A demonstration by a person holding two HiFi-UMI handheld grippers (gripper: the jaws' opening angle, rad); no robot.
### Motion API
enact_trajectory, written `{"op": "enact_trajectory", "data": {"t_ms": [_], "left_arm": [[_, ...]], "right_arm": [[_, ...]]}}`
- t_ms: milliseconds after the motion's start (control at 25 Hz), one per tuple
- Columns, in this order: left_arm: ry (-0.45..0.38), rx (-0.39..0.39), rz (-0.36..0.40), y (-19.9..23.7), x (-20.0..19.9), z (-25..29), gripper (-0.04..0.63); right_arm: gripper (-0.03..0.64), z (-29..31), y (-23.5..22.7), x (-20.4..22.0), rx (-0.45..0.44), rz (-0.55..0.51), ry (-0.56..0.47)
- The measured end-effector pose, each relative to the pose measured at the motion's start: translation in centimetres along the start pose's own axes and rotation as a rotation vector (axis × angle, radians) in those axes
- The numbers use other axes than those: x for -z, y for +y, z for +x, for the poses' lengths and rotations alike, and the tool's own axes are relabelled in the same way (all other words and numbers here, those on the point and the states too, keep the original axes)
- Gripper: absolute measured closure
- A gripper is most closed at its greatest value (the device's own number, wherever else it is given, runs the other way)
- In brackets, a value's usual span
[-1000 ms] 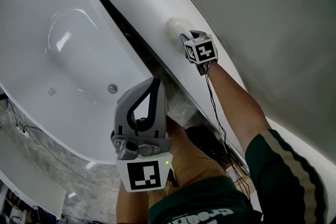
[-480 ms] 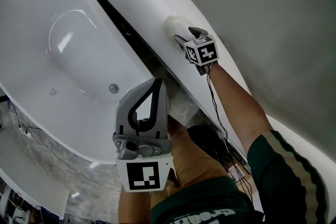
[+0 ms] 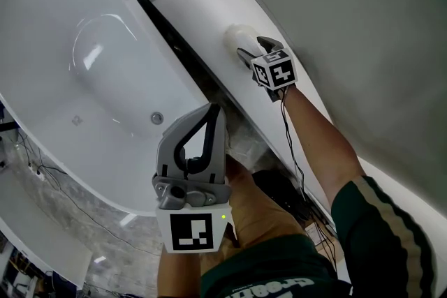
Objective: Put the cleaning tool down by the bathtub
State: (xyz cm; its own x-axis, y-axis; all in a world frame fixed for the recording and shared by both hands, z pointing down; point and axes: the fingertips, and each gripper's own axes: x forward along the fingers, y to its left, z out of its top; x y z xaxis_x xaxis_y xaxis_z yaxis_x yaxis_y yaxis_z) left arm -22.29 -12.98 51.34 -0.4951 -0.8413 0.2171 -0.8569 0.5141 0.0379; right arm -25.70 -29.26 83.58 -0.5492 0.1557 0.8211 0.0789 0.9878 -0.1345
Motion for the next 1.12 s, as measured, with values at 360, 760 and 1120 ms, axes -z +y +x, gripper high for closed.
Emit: {"op": "enact_trajectory", "data": {"t_ms": [360,760,1120], "left_arm": [[-0.018,-0.019,0.033,-0.4,-3.5,-1.5,0.589],[-0.014,-0.006,0.064,-2.5,-7.9,-2.6,0.589],[-0.051,0.011,0.064,-4.6,-11.6,-2.7,0.589]], "right_arm": [[0.336,-4.5,2.8,-3.7,-0.063,-0.071,-0.116],[0.337,-11.6,6.5,-7.9,-0.116,-0.086,-0.261],[0.337,-17.7,7.3,-10.9,-0.133,-0.076,-0.383]]}}
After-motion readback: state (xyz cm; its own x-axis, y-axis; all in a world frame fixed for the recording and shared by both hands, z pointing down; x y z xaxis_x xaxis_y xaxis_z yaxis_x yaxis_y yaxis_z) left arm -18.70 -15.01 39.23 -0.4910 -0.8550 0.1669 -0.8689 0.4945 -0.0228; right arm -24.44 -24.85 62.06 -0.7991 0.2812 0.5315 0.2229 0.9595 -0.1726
